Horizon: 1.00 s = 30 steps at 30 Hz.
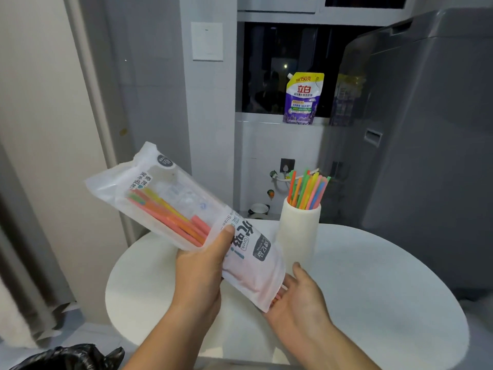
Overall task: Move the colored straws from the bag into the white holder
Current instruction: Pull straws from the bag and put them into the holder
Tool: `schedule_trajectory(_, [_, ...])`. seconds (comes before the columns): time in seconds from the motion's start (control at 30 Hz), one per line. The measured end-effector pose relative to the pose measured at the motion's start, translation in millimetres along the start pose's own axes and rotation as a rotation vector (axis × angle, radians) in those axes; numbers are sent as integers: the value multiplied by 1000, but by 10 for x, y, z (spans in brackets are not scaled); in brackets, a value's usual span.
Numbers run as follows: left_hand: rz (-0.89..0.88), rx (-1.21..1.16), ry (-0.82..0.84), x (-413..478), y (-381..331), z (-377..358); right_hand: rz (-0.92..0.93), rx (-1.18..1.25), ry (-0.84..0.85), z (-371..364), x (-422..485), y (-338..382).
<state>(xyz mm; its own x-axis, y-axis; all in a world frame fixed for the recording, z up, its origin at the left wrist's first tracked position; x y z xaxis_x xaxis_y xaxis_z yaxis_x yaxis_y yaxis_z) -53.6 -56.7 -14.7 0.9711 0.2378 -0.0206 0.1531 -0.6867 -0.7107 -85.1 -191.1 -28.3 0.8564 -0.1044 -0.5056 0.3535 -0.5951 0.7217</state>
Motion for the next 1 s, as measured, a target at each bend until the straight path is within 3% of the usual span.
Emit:
schedule_trajectory(0.13, [14,13,-38,3,-9,21,65,-189,22,68,39,-25])
schedule_trajectory(0.33, [182,-178,-171,80,-71,130,231,-487,63,169,41,105])
schedule_trajectory(0.47, [222,-233,-189,98,-95,156,275,-492,163,197,35,209])
schedule_trajectory(0.67, [233,-247,-149,115,-84,165,480,-675,49,287,57,362])
schedule_trajectory(0.83, [247,-290,-178,138,-71,183,468,-527,31,388,75,551])
schedule_trajectory(1.0, [284,-316,-158,94,-23,137,339,-210,187,323,31,532])
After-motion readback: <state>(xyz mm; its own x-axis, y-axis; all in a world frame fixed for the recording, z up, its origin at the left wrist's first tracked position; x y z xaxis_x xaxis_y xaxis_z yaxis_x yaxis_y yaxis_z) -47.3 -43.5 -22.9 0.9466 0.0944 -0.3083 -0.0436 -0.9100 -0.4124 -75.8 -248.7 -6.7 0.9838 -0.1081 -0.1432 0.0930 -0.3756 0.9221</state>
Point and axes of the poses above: each hand's wrist, its own x-axis towards the middle knuckle, its own z-axis out of the back of the hand, y = z × x, the point moved 1 cm from there along x, towards the middle knuckle, and after that the axes turned 11 degrees about -x, right-handed, at the moved point
